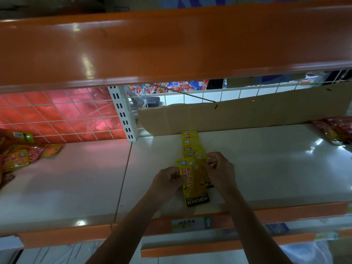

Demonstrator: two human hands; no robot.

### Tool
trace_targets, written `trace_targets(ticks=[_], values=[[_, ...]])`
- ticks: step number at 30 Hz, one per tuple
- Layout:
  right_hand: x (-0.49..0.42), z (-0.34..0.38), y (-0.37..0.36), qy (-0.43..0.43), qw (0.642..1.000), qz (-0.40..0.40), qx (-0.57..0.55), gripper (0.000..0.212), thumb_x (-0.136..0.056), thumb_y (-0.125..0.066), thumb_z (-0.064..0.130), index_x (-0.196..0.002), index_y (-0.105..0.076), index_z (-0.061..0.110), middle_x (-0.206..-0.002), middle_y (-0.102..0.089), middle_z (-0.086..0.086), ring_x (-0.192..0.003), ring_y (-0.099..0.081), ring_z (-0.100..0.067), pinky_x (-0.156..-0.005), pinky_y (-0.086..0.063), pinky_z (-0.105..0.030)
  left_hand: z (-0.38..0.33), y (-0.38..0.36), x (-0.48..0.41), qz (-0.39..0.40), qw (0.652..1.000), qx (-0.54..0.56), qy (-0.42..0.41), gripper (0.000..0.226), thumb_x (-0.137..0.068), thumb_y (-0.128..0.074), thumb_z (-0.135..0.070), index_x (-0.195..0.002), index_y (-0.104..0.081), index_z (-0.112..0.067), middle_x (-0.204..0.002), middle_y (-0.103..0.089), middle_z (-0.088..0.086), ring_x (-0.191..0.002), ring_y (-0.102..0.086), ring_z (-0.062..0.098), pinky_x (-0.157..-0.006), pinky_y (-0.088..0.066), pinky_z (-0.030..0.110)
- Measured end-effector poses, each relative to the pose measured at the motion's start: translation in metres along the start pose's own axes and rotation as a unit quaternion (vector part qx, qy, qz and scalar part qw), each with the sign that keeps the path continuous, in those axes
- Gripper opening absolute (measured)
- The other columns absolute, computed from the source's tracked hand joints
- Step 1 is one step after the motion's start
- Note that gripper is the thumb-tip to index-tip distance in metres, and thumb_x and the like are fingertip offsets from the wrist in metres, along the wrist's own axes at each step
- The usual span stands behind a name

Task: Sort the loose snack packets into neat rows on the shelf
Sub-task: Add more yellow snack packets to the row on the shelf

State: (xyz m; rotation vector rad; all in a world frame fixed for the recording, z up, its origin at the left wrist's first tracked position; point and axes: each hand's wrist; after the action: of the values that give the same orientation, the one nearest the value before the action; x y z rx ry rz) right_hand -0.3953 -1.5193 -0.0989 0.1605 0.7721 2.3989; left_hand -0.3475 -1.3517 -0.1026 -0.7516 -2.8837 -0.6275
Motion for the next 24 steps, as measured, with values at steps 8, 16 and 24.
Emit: trace_targets(ticks=[8, 16, 24], values=[[0.001, -0.007, 0.001, 0.012, 1.0, 0.005, 0.011, 0.017, -0.089, -0.064, 0.019, -0.104, -0.07, 0.017, -0.095, -0.071, -0.001, -0.068, -0.056, -0.004, -0.061, -0.037, -0.01, -0.001, -0.006, -0.002, -0.006, 1.0, -0.026, -0.005, 0.013, -0.079, -0.074, -0.02, -0.092, -0.072, -0.02, -0.087, -0.073, -0.002, -0.081, -0.069, 0.012, -0.08, -0.057, 0.037], [0.002, -0.008, 0.005, 0.005, 1.0, 0.003, -0.007, 0.019, -0.087, -0.062, 0.01, -0.101, -0.073, 0.018, -0.096, -0.073, 0.003, -0.078, -0.059, -0.004, -0.071, -0.041, -0.015, -0.007, -0.015, -0.001, -0.033, 0.997, -0.068, -0.019, 0.014, -0.076, -0.077, -0.022, -0.082, -0.066, -0.028, -0.083, -0.07, -0.006, -0.074, -0.067, 0.006, -0.076, -0.058, 0.033], [0.002, -0.009, 0.005, 0.004, 1.0, 0.001, -0.01, 0.018, -0.087, -0.062, 0.011, -0.099, -0.073, 0.018, -0.093, -0.073, 0.002, -0.079, -0.062, -0.009, -0.073, -0.045, -0.021, -0.009, -0.018, -0.003, -0.047, 0.993, -0.103, -0.007, 0.017, -0.076, -0.077, -0.026, -0.088, -0.065, -0.024, -0.078, -0.071, -0.005, -0.07, -0.069, 0.011, -0.074, -0.057, 0.032]])
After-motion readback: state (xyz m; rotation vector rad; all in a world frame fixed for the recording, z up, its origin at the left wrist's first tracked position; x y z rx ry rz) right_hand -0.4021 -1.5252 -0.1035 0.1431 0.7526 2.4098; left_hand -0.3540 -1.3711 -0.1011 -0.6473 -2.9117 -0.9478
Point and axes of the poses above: each hand's wrist, its own x-axis away from the middle knuckle, its own y-axis out of the back of the hand, z = x × y
